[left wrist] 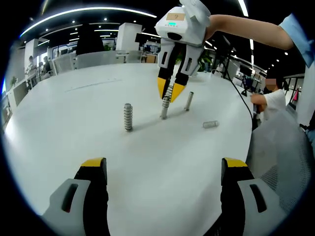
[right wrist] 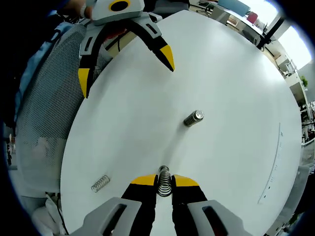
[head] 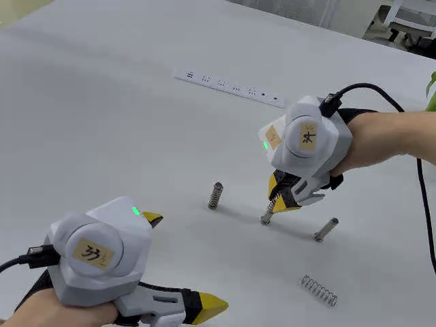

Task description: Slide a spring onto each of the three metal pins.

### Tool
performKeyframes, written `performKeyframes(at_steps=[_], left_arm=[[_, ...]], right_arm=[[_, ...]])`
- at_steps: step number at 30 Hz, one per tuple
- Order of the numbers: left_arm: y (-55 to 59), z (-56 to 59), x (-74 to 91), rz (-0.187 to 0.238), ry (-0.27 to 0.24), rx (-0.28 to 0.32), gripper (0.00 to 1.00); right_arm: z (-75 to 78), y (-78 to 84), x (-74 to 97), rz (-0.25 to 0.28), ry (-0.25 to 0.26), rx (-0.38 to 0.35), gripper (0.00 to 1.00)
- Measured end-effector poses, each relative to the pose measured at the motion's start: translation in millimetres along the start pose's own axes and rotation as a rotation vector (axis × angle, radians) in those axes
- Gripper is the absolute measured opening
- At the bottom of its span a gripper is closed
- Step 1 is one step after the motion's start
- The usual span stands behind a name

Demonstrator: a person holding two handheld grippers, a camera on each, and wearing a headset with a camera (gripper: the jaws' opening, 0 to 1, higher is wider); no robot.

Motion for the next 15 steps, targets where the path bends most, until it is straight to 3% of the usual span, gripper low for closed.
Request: performKeyframes(at_steps=[15], left_arm=[[0.7,1.6,-1.3,0.009,-0.004,0.019,0.95]], right_arm=[[-0.2,0.2,-27.7,-0.016,-0.018,-0.008,0.08]])
Point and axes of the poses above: the centre of the closed fingertips' face, and the gripper's own axes: x roughly backward along the fingers, z roughly to its right, y roughly out of its underside, the point moved 10 cm from there along x, roughly backward along the fingers, and after that the axes turned 12 degrees about -z, right-handed, at the moved point
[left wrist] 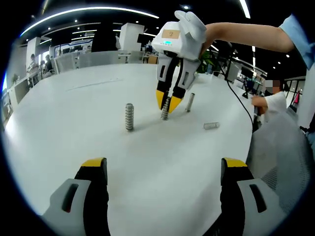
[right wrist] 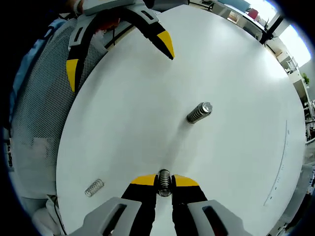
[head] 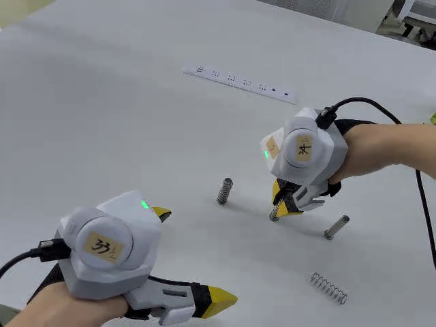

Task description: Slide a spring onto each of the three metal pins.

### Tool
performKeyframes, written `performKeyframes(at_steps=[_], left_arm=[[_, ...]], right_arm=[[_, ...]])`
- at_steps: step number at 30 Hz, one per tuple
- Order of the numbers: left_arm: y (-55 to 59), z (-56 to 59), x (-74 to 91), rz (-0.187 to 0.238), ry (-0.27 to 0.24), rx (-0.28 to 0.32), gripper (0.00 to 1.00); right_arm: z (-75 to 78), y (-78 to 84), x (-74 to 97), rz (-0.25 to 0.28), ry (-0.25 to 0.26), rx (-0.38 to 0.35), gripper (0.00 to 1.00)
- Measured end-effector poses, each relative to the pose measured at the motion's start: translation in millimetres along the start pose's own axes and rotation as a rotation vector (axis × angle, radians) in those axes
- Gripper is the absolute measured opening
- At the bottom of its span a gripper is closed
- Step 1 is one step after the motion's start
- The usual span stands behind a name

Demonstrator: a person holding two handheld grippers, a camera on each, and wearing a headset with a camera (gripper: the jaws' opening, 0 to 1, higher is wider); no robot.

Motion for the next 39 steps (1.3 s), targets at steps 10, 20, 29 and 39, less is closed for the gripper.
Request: performKeyframes(at_steps=[10,20,29,39], left_arm=[[2.0,1.0,-2.0,-0.004,0.002,0.004,0.94],[1.8,0.8,-1.1,-0.001,0.0,0.002,0.94],[-0.6,-0.2,1.4,0.01,0.001,-0.005,0.94],[-3.5,-2.1,8.0,0.004,0.008,-0.04,0.94]], right_arm=[[0.2,0.3,-2.6,-0.001,0.003,-0.005,0.08],[1.2,2.9,-3.5,0.056,-0.016,-0.08,0.15],[0.6,8.1,-2.9,0.115,0.015,-0.143,0.56],[-11.4,9.7,0.8,0.187,0.06,-0.194,0.82]])
Point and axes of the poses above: the centre of the closed fingertips' face, and the gripper's own axes: x roughly backward along the fingers, z roughly to its right, y roughly out of its underside, the point moved 10 cm from there along x, roughly backward along the fingers, and after that the axes turned 12 degrees about -z, right-handed, at the moved point
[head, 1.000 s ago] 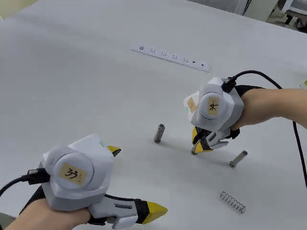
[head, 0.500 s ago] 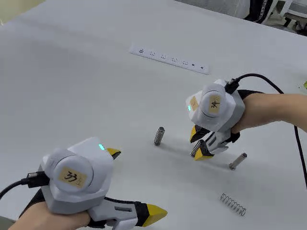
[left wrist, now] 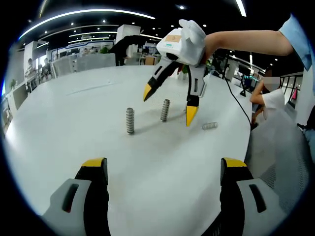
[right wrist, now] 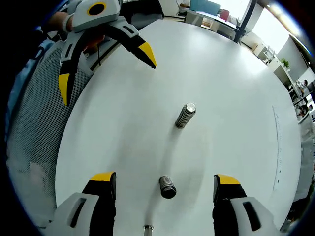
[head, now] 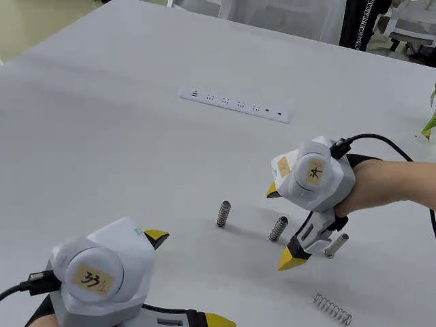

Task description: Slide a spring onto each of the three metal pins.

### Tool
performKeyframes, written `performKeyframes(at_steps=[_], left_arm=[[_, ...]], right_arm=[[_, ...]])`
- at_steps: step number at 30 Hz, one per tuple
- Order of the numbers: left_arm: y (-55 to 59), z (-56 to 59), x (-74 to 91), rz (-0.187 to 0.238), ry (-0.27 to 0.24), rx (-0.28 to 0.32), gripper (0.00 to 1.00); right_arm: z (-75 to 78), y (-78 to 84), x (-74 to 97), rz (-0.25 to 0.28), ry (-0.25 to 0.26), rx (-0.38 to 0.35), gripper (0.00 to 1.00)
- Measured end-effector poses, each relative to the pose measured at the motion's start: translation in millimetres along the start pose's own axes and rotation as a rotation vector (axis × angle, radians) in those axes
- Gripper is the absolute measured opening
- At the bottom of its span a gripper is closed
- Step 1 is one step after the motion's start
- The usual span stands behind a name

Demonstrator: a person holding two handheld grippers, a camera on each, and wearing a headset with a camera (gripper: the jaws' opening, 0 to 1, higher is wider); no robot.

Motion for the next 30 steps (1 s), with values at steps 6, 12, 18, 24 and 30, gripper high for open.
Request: performKeyframes(at_steps=[6,12,18,24,30], left_arm=[[-3.9,2.1,3.3,-0.008,0.002,-0.029,0.94],[-9.3,6.1,1.6,-0.009,0.01,-0.049,0.94],[-12.6,9.6,-1.7,-0.013,0.022,-0.069,0.94],[-16.6,12.0,-4.2,-0.017,0.033,-0.091,0.93],[-21.5,16.8,-8.3,-0.023,0.052,-0.111,0.93]], right_arm=[[-8.5,5.2,9.7,0.068,0.03,-0.049,0.96],[-17.6,14.0,19.9,0.112,0.065,-0.105,0.99],[-29.9,20.4,34.5,0.173,0.103,-0.154,0.99],[-43.8,29.9,48.5,0.24,0.15,-0.226,0.99],[-60.6,43.3,58.4,0.28,0.179,-0.292,0.99]])
Point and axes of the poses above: the centre of the closed fingertips' face, and the gripper's own axes: x roughly backward along the fingers, z roughly to its right, y roughly out of its underside, the point moved 10 cm from there along x, roughly backward along the fingers, and after that the axes turned 12 degrees about -z, right-handed, at the moved point
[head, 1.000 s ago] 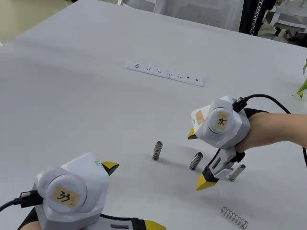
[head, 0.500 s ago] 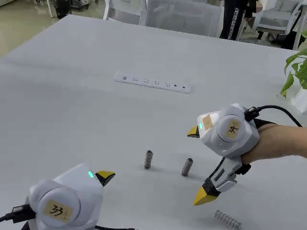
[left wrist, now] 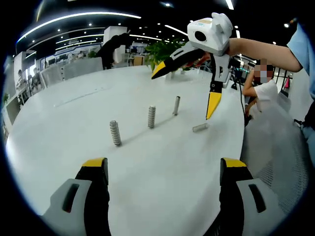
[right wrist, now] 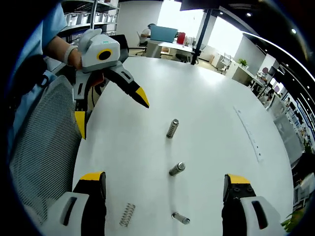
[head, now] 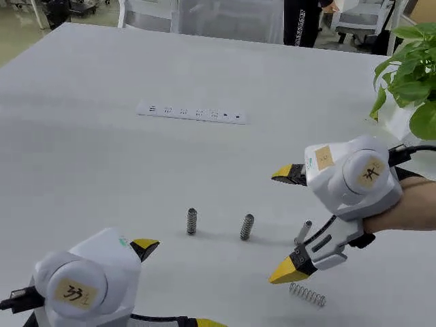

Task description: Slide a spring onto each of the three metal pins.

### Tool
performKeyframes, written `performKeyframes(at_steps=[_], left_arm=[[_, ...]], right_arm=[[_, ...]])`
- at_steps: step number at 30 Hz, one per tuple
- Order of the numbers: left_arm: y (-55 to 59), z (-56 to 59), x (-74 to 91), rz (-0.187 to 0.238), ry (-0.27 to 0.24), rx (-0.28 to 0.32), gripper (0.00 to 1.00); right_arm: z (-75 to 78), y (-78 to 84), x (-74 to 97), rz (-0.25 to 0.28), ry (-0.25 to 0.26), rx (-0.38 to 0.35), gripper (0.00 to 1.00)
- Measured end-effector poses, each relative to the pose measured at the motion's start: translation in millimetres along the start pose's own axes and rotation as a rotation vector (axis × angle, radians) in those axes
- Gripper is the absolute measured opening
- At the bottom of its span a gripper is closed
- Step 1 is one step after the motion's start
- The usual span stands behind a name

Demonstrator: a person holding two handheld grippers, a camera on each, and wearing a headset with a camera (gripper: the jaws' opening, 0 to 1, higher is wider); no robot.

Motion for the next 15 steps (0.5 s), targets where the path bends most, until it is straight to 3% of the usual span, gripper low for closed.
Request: performKeyframes(at_steps=[7,15], left_arm=[[-3.0,3.5,-3.2,-0.014,0.026,-0.03,0.93],[-11.0,7.1,-11.2,-0.027,0.059,-0.069,0.93]], right_arm=[[-13.5,14.0,18.3,0.046,0.045,-0.078,0.99],[-33.0,41.5,23.6,0.06,0.073,-0.179,0.99]])
Point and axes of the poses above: the centre of the closed fingertips' face, and the gripper's own axes: x roughly backward along the fingers, z roughly to its right, y roughly out of its underside, the point moved 10 cm from there along x, roughly backward along the fingers, and after that the axes turned 12 degrees about -z, right-handed, at the moved point
